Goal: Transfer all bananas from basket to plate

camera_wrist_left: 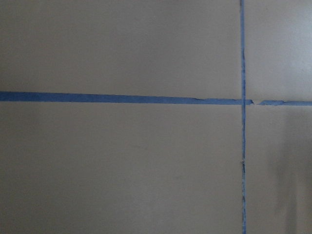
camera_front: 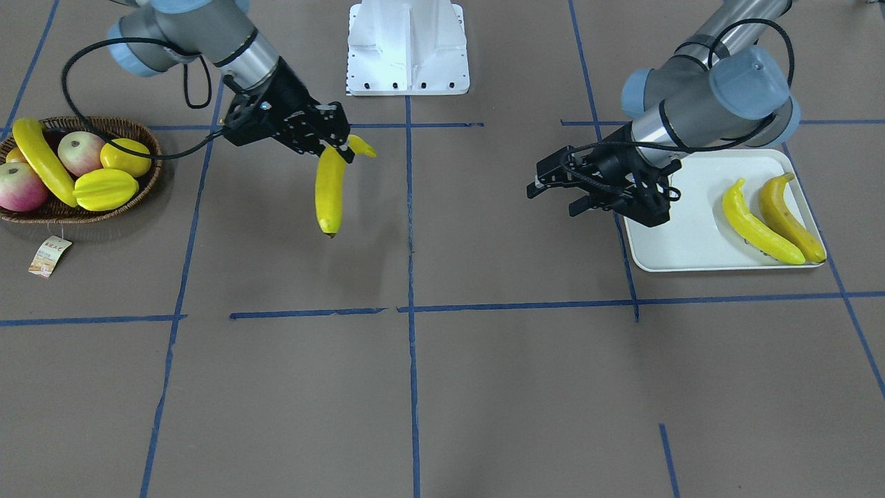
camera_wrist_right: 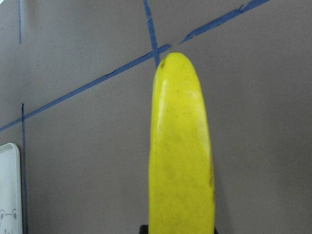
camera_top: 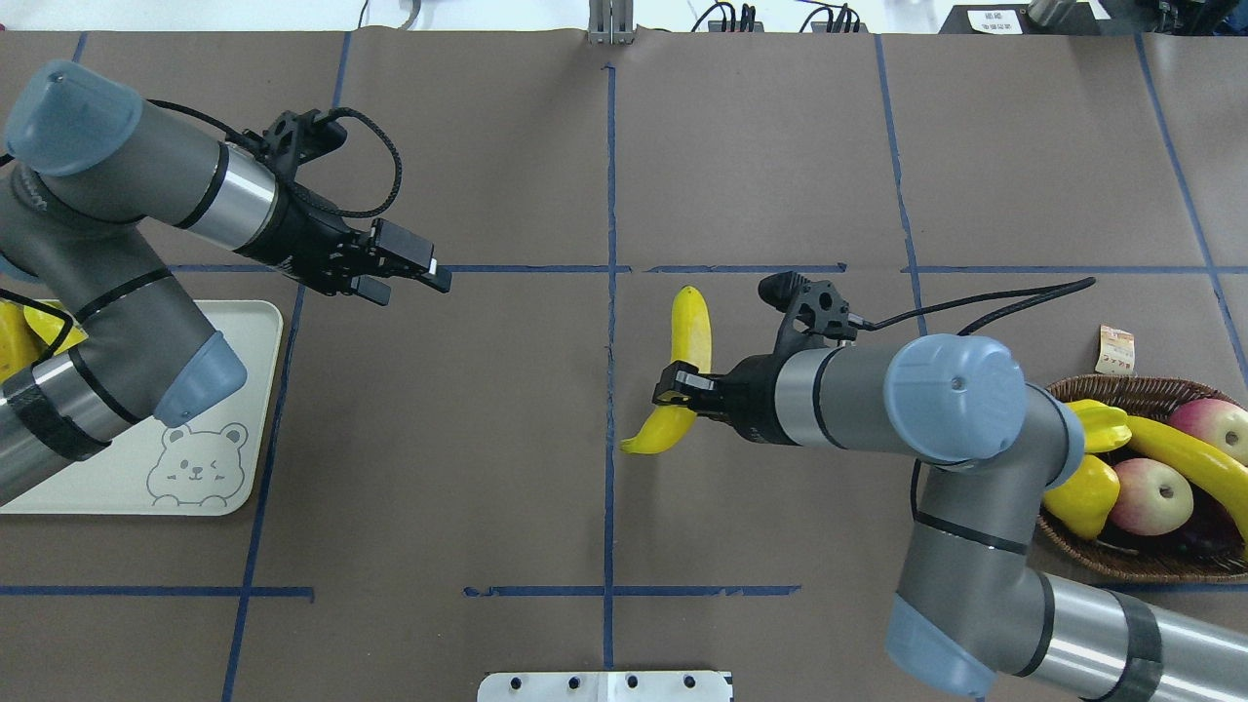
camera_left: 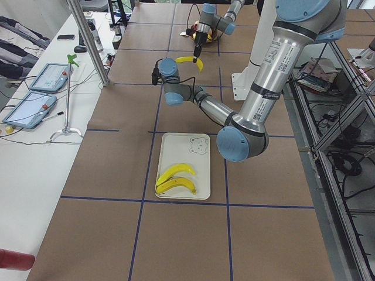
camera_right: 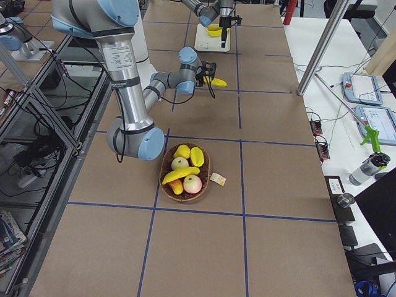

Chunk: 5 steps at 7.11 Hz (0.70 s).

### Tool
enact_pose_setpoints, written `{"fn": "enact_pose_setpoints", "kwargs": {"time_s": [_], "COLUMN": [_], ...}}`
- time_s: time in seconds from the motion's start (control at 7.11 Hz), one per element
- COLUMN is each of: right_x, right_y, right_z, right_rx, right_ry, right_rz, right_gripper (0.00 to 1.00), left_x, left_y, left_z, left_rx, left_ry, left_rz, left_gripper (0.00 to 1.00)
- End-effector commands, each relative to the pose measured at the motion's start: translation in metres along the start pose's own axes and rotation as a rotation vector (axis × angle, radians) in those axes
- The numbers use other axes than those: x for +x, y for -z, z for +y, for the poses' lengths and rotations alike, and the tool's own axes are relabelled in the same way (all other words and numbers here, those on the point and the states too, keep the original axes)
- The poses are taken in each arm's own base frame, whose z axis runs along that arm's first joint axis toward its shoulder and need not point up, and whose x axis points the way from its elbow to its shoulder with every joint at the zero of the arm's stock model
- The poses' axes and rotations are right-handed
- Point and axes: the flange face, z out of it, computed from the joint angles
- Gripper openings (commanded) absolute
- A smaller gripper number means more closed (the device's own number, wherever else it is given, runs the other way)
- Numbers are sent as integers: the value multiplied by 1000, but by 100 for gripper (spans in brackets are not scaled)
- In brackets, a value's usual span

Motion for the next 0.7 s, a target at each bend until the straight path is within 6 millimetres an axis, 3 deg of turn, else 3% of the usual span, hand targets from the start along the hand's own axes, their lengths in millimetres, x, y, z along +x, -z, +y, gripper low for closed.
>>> {"fn": "enact_pose_setpoints", "kwargs": {"time_s": [0.0,0.28,0.56], "right_x": [-34,-64,-66], "right_y": [-26,-42,-43], "right_z": [27,32,33], "right_rx": [44,47,46], "right_ry": [2,3,3], "right_rz": [-36,-59,-62], "right_gripper": [9,9,10], "left_x": [52,93,121], "left_y": [-18,-67,-98], "left_z": [-5,18,38], "left_rx": [-7,40,46], "left_ry": [48,63,104], "left_rz": [46,56,71], "left_gripper": [99,99,98]}}
